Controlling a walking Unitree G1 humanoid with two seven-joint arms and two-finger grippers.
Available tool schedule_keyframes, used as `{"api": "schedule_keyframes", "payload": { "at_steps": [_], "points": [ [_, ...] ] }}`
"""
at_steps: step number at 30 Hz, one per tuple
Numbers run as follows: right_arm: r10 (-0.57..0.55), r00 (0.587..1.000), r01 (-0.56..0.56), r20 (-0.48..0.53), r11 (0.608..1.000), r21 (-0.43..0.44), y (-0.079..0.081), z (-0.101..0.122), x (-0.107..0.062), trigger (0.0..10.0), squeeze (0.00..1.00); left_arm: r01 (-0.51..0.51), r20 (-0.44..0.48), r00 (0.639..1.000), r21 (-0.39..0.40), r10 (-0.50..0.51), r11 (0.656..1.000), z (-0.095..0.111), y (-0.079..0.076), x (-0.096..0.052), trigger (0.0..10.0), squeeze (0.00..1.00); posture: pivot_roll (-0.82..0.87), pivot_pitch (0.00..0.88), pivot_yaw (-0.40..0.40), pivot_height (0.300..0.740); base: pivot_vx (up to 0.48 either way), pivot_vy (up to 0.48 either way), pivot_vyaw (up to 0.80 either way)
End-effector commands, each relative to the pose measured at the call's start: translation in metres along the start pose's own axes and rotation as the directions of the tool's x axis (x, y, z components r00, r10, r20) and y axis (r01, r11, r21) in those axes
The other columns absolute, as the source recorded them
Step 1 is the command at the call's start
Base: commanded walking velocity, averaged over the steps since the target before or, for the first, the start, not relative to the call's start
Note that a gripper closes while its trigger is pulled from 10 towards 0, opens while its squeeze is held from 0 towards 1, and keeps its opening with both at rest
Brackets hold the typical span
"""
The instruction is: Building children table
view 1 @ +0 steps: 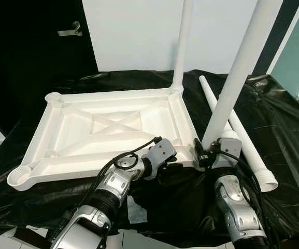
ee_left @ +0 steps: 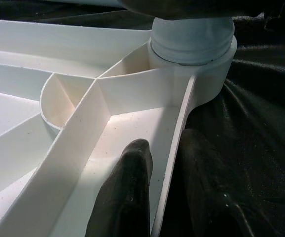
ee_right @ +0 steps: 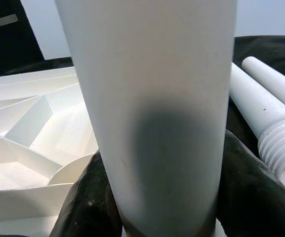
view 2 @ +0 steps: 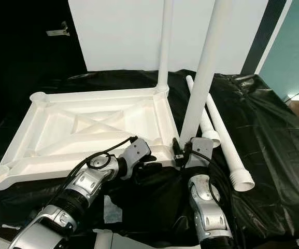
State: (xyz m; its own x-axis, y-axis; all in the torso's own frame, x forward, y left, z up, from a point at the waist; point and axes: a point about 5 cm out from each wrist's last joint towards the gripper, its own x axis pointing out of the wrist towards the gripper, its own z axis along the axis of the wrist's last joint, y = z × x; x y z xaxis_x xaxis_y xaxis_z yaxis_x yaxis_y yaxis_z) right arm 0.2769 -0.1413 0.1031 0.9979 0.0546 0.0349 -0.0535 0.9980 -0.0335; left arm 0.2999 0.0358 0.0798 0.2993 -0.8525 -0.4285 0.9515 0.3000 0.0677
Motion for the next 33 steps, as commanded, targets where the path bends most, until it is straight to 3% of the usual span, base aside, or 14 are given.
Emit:
{"api": "schedule_keyframes", "payload": {
  "at_steps": [1, 3, 4, 7, 8, 11, 12, 13, 18, 22, 25, 26, 27, 33],
  "points": [
    [-0.009, 0.998, 0.007, -0.067, 1.0, -0.022, 0.002, -0.013, -0.001, 10.0, 0.0, 0.098, -0.161, 0.979, -0.142, -0.121, 0.985, -0.048, -0.026, 0.004, 10.0, 0.0, -0.03, 0.0, -0.012, 0.74, 0.0, 0.0, 0.0],
    [0.03, 0.998, -0.032, -0.049, 0.998, -0.053, 0.004, -0.01, 0.0, 10.0, 0.05, 0.099, -0.16, 0.98, -0.143, -0.121, 0.985, -0.048, -0.027, 0.004, 10.0, 0.0, -0.03, 0.0, -0.014, 0.74, 0.0, 0.0, 0.0],
    [0.081, 0.996, -0.082, -0.033, 0.995, -0.049, 0.004, -0.006, 0.001, 10.0, 1.0, 0.098, -0.16, 0.98, -0.145, -0.121, 0.985, -0.049, -0.027, 0.004, 10.0, 0.0, -0.04, 0.0, -0.014, 0.74, 0.0, 0.0, 0.0],
    [0.169, 0.985, -0.169, -0.024, 0.985, -0.036, 0.005, -0.002, 0.003, 10.0, 1.0, 0.097, -0.161, 0.979, -0.147, -0.121, 0.984, -0.05, -0.027, 0.003, 10.0, 0.0, -0.04, 0.0, -0.014, 0.74, 0.0, 0.0, 0.0],
    [0.245, 0.969, -0.247, -0.03, 0.968, -0.048, 0.004, 0.001, 0.005, 10.0, 0.9, 0.098, -0.162, 0.979, -0.147, -0.122, 0.984, -0.05, -0.028, 0.004, 10.0, 0.0, -0.05, 0.0, -0.014, 0.74, 0.0, 0.0, 0.0],
    [0.294, 0.955, -0.295, -0.037, 0.954, -0.059, 0.004, 0.003, 0.005, 10.0, 0.9, 0.099, -0.162, 0.979, -0.147, -0.123, 0.984, -0.05, -0.028, 0.004, 10.0, 0.0, -0.05, 0.0, -0.014, 0.74, 0.0, 0.0, 0.0],
    [0.344, 0.937, -0.348, -0.059, 0.933, -0.097, -0.003, 0.005, 0.006, 10.0, 0.0, 0.1, -0.16, 0.979, -0.147, -0.123, 0.984, -0.049, -0.028, 0.005, 10.0, 0.0, -0.05, 0.0, -0.011, 0.74, 0.0, 0.0, 0.0],
    [0.366, 0.927, -0.375, -0.086, 0.918, -0.132, -0.013, 0.006, 0.006, 10.0, 0.0, 0.104, -0.158, 0.979, -0.146, -0.128, 0.984, -0.048, -0.028, 0.005, 10.0, 0.0, -0.06, 0.0, -0.01, 0.74, 0.0, 0.0, 0.0],
    [0.414, 0.898, -0.437, -0.151, 0.883, -0.172, -0.031, 0.008, -0.003, 10.0, 0.0, 0.11, -0.154, 0.979, -0.144, -0.132, 0.983, -0.047, -0.028, 0.007, 10.0, 0.0, -0.07, 0.0, -0.008, 0.74, 0.0, 0.0, 0.0],
    [0.404, 0.901, -0.428, -0.161, 0.887, -0.171, -0.032, 0.007, -0.01, 10.0, 0.0, 0.113, -0.156, 0.978, -0.143, -0.135, 0.983, -0.048, -0.029, 0.007, 10.0, 0.0, -0.09, 0.0, -0.001, 0.74, 0.0, 0.0, 0.0],
    [0.25, 0.959, -0.268, -0.133, 0.953, -0.139, -0.036, 0.003, -0.015, 10.0, 0.0, 0.122, -0.157, 0.977, -0.14, -0.144, 0.983, -0.047, -0.03, 0.007, 10.0, 0.0, -0.1, 0.0, 0.004, 0.74, 0.0, 0.0, 0.0],
    [0.25, 0.959, -0.268, -0.133, 0.953, -0.139, -0.036, 0.003, -0.015, 10.0, 0.0, 0.122, -0.157, 0.977, -0.14, -0.144, 0.983, -0.047, -0.03, 0.007, 10.0, 0.0, -0.1, 0.0, 0.004, 0.74, 0.0, 0.0, 0.0],
    [0.097, 0.987, -0.11, -0.13, 0.989, -0.097, -0.04, -0.004, -0.02, 10.0, 0.0, 0.127, -0.153, 0.977, -0.13, -0.147, 0.983, -0.046, -0.029, 0.008, 10.0, 0.0, -0.1, 0.0, 0.008, 0.74, 0.0, 0.0, 0.0],
    [-0.009, 0.98, 0.007, -0.197, 1.0, -0.011, -0.037, -0.017, -0.03, 10.0, 0.0, 0.135, -0.149, 0.977, -0.123, -0.153, 0.983, -0.045, -0.029, 0.008, 10.0, 0.0, -0.1, 0.0, 0.012, 0.74, 0.0, 0.0, 0.0]
  ]
}}
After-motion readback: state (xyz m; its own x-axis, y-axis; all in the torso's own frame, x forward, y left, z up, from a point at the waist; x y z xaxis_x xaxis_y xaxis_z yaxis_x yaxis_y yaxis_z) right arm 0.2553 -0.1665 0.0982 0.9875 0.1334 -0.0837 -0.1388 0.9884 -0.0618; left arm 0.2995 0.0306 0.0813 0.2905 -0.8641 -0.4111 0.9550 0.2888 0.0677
